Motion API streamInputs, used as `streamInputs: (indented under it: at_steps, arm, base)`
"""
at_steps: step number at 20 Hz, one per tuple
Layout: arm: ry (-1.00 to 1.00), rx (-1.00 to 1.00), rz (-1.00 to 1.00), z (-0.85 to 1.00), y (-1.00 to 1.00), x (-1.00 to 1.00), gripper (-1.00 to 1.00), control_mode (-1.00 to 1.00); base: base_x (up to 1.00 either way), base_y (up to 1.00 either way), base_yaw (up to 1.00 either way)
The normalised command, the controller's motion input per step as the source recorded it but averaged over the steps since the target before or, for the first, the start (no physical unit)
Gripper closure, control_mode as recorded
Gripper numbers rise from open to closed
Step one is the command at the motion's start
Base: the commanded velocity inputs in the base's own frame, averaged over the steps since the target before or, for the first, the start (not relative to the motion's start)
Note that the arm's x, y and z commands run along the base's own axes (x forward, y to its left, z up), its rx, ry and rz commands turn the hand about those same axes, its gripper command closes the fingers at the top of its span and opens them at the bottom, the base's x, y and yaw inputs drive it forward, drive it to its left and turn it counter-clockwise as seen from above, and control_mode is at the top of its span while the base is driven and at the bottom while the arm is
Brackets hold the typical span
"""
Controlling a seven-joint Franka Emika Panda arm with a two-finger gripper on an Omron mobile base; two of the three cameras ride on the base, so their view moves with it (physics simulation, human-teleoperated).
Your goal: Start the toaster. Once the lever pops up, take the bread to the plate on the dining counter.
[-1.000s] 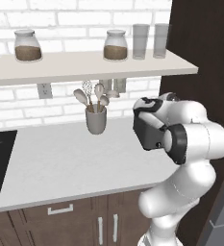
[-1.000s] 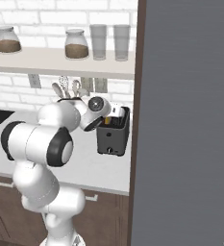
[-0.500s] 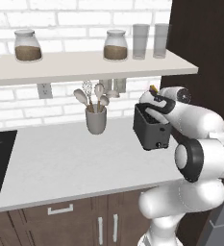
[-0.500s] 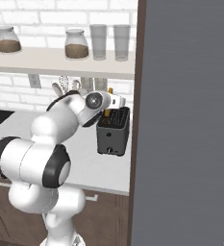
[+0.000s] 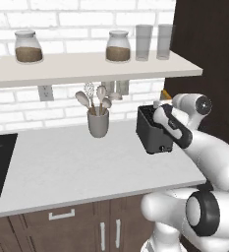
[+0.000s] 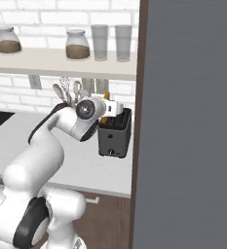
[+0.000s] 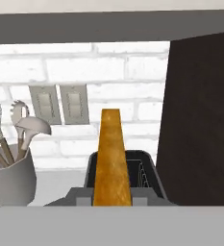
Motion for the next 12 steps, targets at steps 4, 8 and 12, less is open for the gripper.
streamInputs:
  at_steps: [4, 8, 12]
  arm:
    - [0.19, 0.0, 0.0, 0.68, 0.26, -1.0, 1.0, -1.0]
    - [0.24, 0.01, -0.02, 0.67, 0.28, -1.0, 1.0, -1.0]
    - [0.2, 0.03, -0.02, 0.33, 0.15, -1.0, 1.0, -1.0]
  base:
    - [0.0, 0.0, 0.0]
    - [0.0, 0.0, 0.0]
    - [0.0, 0.0, 0.0]
